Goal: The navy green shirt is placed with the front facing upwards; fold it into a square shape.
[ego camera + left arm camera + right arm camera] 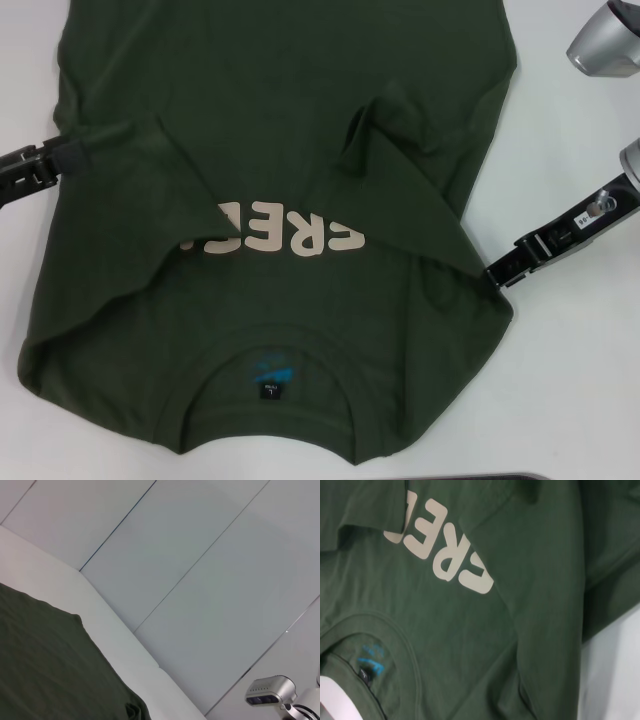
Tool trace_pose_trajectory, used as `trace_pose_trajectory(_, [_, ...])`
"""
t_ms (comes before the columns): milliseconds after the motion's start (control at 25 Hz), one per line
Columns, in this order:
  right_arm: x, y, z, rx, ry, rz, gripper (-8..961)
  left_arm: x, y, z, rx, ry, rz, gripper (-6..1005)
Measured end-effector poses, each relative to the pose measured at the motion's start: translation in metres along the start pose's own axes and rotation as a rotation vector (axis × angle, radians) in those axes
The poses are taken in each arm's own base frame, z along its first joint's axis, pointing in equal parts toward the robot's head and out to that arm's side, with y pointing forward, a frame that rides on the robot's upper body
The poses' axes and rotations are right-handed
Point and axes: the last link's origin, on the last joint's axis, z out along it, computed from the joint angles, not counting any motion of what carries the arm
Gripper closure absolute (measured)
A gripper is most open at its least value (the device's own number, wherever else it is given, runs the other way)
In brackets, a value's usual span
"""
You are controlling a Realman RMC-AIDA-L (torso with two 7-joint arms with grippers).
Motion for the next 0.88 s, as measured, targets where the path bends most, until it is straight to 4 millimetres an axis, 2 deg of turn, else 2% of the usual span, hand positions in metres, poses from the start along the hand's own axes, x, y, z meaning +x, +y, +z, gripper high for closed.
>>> trace_pose_trajectory(560, [-0.0059,0.002,0.0089,-0.001,0.001,0.043,388,-0.0002,0.0005,0.0,-0.003,0.0,0.001,160])
trace_pose_trajectory(800, [-0.0074,0.0023,0.008,-0.002,-0.007,0.063,464,-0.0017,0.0006,-0.0016,-0.001,0.001,-0.002,160])
trace_pose_trajectory(880, [-0.0073,0.0026,0.0085,-0.001,-0.003,0.063,555,-0.002,0.0005,-0.0017,0.0,0.002,-0.004,160])
